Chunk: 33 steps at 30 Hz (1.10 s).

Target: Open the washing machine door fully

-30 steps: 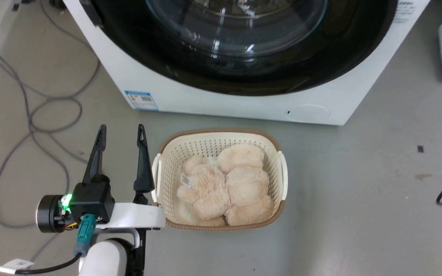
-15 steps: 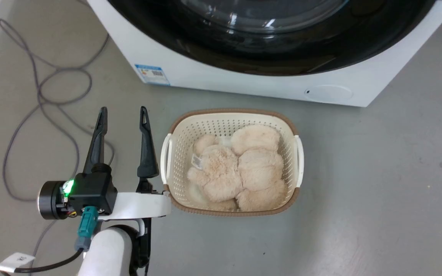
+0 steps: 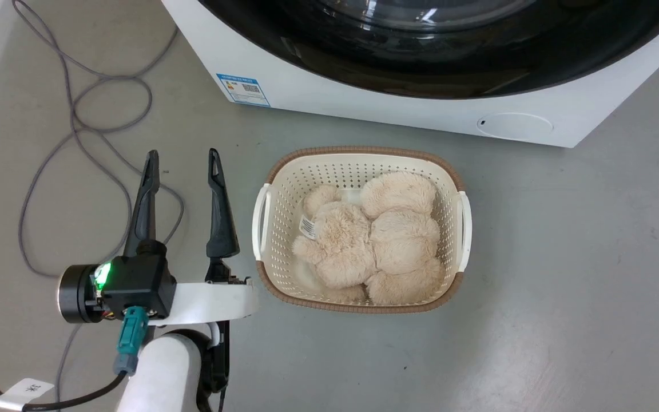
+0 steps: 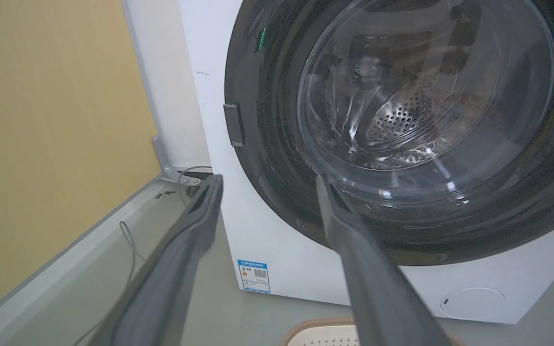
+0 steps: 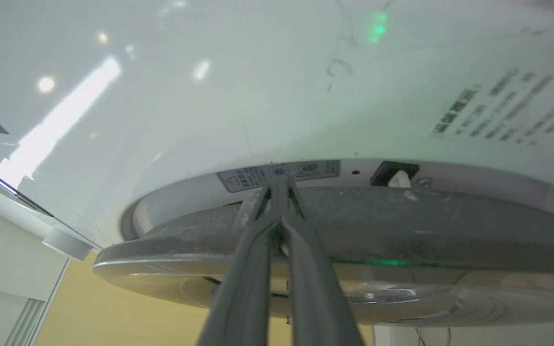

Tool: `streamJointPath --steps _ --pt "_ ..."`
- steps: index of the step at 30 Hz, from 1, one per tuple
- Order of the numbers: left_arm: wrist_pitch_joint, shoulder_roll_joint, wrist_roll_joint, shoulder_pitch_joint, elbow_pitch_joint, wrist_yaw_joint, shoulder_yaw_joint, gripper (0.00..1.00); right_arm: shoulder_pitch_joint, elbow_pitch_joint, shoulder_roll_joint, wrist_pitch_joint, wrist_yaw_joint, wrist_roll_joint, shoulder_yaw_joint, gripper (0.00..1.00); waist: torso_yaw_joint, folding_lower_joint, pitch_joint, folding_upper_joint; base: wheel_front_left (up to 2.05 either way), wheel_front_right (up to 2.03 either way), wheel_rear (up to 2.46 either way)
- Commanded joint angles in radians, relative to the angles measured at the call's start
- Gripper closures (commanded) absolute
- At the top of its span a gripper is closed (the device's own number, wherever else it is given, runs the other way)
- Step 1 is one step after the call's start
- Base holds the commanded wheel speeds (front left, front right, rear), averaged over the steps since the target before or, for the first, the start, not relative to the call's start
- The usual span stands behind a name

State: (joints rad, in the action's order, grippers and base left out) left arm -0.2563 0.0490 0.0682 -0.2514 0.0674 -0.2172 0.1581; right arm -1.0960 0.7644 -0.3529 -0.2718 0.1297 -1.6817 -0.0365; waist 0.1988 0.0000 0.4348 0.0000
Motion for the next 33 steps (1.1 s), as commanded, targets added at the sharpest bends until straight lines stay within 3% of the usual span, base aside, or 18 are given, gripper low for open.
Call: streamJointPath --steps 1,9,24,33 --pt "-0.006 0.001 0.008 -0.018 0.002 -0.004 0.001 0.00 0.008 0.002 0.000 -0.028 0.001 0.005 0.018 1.00 -0.002 0.0000 -0.004 0.0000 0.00 0.00 0.00" --pt "-0.006 0.001 0.003 -0.014 -0.004 0.002 -0.002 0.00 0.045 -0.017 0.012 -0.127 0.001 0.035 0.083 1.00 -0.015 0.0000 -0.024 0.0000 0.00 0.00 0.00" --pt "-0.006 0.001 -0.001 0.010 -0.021 0.017 -0.012 0.00 0.129 -0.019 0.034 -0.212 0.001 0.072 0.151 1.00 -0.044 0.0000 -0.085 0.0000 0.00 0.00 0.00" --pt "-0.006 0.001 -0.005 0.037 -0.032 0.027 -0.021 0.00 0.257 -0.101 0.066 -0.286 0.001 0.060 0.184 1.00 -0.059 0.0000 -0.142 0.0000 0.00 0.00 0.00"
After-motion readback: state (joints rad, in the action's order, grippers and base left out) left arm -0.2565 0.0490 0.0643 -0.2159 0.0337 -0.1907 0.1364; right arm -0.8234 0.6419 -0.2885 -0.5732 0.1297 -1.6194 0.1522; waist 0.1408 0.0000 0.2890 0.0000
